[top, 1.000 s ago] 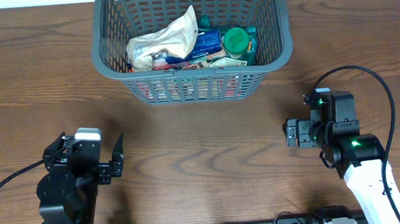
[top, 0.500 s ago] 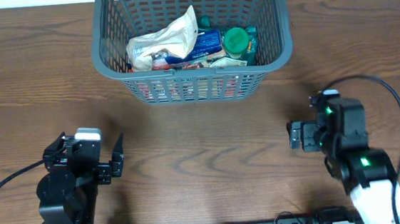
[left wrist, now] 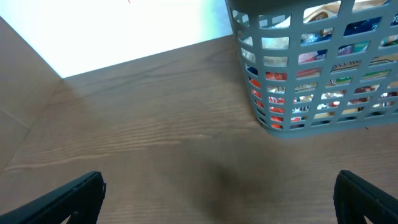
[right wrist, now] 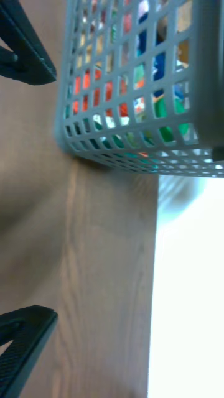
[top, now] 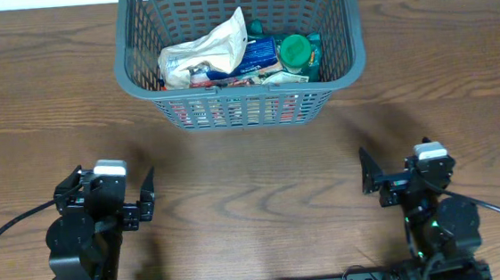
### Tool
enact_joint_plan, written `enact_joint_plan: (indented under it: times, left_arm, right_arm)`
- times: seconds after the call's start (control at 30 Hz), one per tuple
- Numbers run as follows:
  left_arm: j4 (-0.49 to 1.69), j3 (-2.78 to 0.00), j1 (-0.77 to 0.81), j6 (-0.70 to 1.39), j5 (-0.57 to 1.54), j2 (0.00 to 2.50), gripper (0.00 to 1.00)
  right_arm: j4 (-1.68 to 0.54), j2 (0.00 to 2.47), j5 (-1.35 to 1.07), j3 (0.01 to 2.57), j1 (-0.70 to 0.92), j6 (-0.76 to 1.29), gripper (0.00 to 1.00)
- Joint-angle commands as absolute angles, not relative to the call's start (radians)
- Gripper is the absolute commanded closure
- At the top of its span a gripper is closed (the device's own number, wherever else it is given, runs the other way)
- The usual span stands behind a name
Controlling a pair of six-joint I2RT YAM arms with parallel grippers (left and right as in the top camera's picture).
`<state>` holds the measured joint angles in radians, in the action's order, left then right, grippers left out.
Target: Pack container
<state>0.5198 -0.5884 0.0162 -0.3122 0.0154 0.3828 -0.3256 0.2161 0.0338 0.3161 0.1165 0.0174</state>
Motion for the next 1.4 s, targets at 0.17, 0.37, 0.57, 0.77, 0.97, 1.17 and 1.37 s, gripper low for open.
enact_joint_plan:
  times: [0.17,0.37,0.57,0.77,0.97,1.17,1.37]
  left_arm:
    - [0.519,-0.585,0.02,-0.32,0.015,0.377,0.01]
    - [0.519,-0.585,0.02,-0.32,0.015,0.377,0.01]
    - [0.519,-0.585,0.02,-0.32,0.015,0.377,0.01]
    - [0.519,-0.585,0.02,-0.32,0.015,0.377,0.01]
    - [0.519,-0.585,0.02,-0.32,0.015,0.377,0.01]
    - [0.519,-0.585,0.02,-0.32,0.015,0.377,0.01]
    - [0.519,-0.585,0.02,-0.32,0.015,0.377,0.01]
  right_arm:
    - [0.035,0.117,0.115,0.078,0.127,-0.002,0.01]
    - [0.045,0.024,0.128,0.005,0.125,-0.023,0.01]
    - [-0.07,0.005,0.097,0.006,0.121,-0.028,0.01]
    - [-0.079,0.005,-0.005,0.006,0.121,-0.11,0.01]
    - [-0.077,0.005,-0.001,0.006,0.109,-0.102,0.01]
    - [-0.075,0.005,-0.001,0.006,0.109,-0.102,0.01]
    - [-0.075,0.005,-0.001,0.006,0.109,-0.102,0.01]
